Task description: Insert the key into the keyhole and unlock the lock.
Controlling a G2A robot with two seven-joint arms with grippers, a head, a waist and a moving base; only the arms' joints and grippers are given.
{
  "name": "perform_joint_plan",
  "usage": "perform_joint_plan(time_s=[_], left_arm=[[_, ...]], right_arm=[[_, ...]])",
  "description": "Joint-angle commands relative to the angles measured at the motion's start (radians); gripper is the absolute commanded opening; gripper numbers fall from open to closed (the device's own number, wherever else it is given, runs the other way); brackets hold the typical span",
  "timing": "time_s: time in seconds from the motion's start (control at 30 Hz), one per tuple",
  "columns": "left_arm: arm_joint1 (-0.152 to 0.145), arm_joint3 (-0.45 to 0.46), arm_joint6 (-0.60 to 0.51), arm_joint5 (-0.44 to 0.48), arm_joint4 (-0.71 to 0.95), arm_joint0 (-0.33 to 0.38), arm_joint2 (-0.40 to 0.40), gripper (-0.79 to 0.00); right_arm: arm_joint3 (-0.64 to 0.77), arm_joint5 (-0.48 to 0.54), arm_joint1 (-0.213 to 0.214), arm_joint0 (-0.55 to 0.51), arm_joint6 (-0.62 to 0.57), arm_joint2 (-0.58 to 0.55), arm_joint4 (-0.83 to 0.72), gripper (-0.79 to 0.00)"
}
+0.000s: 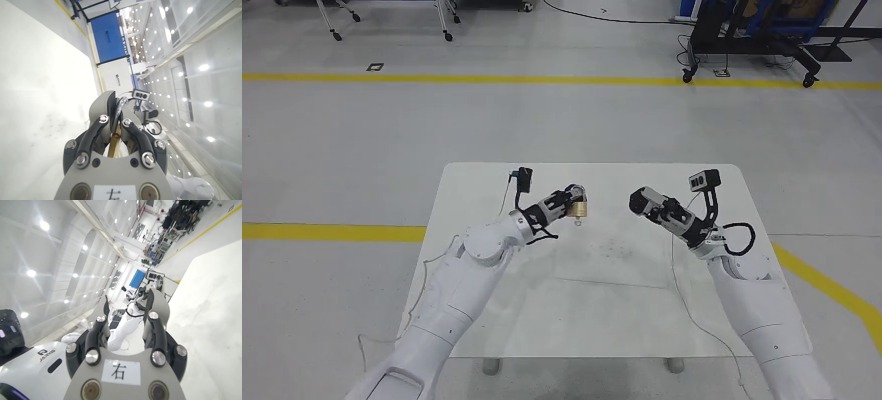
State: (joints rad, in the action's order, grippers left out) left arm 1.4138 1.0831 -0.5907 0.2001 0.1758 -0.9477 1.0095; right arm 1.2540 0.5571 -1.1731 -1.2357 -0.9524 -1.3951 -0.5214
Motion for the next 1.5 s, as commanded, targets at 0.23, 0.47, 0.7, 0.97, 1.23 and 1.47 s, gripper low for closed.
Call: perform_joint_plan(time_s=[0.23,0.47,0.7,0.97,1.23,1.47], left_arm=[[0.028,-0.073,0.058,-0.137,-0.182,0.066,-0.122,-0.785],[0.054,-0.132,0.171,-0.254,-0.385,0.108,-0.225,-0.785],[0.072,-0.170,0.150,-0.304,-0.462,0.130,-0.270,-0.462],[0.077,-0.177,0.094,-0.263,-0.418,0.131,-0.245,0.000],[0.043,-0.123,0.047,-0.129,-0.305,0.111,-0.105,0.000],[-0.006,0.036,0.175,-0.014,-0.405,0.013,0.022,0.000]], right_arm=[[-0.009,-0.002,-0.001,0.007,-0.009,0.005,-0.013,0.000],[-0.009,-0.002,-0.001,0.007,-0.009,0.005,-0.013,0.000],[-0.009,-0.002,-0.001,0.007,-0.009,0.005,-0.013,0.000],[-0.009,-0.002,-0.001,0.007,-0.009,0.005,-0.013,0.000],[-0.009,-0.002,-0.001,0.007,-0.009,0.005,-0.013,0.000],[-0.009,-0.002,-0.001,0.007,-0.009,0.005,-0.013,0.000]])
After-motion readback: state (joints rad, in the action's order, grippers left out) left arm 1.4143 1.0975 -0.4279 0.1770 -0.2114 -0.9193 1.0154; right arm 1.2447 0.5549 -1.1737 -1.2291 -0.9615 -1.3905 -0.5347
